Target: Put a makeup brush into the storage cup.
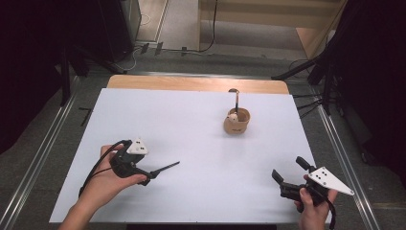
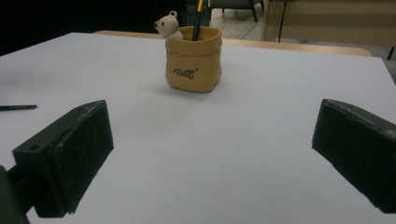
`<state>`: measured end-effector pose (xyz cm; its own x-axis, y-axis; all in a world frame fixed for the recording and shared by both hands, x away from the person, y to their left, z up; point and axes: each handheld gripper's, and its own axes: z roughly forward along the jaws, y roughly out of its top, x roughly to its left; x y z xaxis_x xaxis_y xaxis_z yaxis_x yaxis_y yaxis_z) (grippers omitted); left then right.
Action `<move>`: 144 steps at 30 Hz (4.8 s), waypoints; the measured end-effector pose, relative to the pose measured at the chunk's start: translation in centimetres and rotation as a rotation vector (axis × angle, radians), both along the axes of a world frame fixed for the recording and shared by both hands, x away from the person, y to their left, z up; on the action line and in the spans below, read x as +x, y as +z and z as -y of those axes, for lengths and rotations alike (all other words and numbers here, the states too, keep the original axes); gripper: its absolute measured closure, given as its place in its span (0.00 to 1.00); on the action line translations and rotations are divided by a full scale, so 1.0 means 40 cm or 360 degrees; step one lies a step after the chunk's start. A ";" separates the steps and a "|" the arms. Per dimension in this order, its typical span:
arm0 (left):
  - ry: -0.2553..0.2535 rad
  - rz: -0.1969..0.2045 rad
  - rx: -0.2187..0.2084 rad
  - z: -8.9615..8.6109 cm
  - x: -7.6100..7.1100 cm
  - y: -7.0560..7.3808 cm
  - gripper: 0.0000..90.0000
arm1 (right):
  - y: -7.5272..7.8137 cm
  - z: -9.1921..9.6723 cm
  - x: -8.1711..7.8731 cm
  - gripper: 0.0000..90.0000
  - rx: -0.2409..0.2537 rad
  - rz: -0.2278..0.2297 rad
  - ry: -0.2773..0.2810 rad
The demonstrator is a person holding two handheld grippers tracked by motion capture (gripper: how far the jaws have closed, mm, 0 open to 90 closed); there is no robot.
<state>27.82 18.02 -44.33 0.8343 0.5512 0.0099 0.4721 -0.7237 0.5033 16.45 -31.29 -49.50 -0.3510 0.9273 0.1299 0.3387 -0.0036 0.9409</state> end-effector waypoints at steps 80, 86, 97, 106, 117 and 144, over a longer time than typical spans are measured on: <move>-0.0082 -0.0061 -0.0294 0.039 0.006 -0.003 0.94 | 0.016 -0.065 0.017 0.00 -0.0016 -0.0012 0.0052; -0.0090 -0.0005 -0.0395 0.048 -0.001 -0.001 0.94 | 0.037 -0.091 0.031 0.00 -0.0002 -0.0020 0.0076; -0.0078 0.0093 -0.0543 0.057 -0.012 -0.006 0.94 | 0.080 -0.159 0.080 0.00 0.0014 -0.0007 0.0127; -0.0078 0.0115 -0.0682 0.067 -0.020 -0.006 0.94 | 0.122 -0.225 0.123 0.00 -0.0001 0.0020 0.0173; -0.0087 0.0119 -0.0792 0.093 -0.029 -0.018 0.94 | 0.146 -0.300 0.132 0.00 0.0040 0.0015 0.0256; -0.0058 0.0234 -0.1014 0.142 -0.067 -0.024 0.94 | 0.131 -0.403 0.105 0.13 0.0371 -0.0058 0.0323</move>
<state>25.13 12.33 -45.31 0.8674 0.4583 -0.1940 0.3465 -0.2764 0.8964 20.67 -15.15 -44.28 -0.5174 0.7824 0.3467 0.3878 -0.1467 0.9100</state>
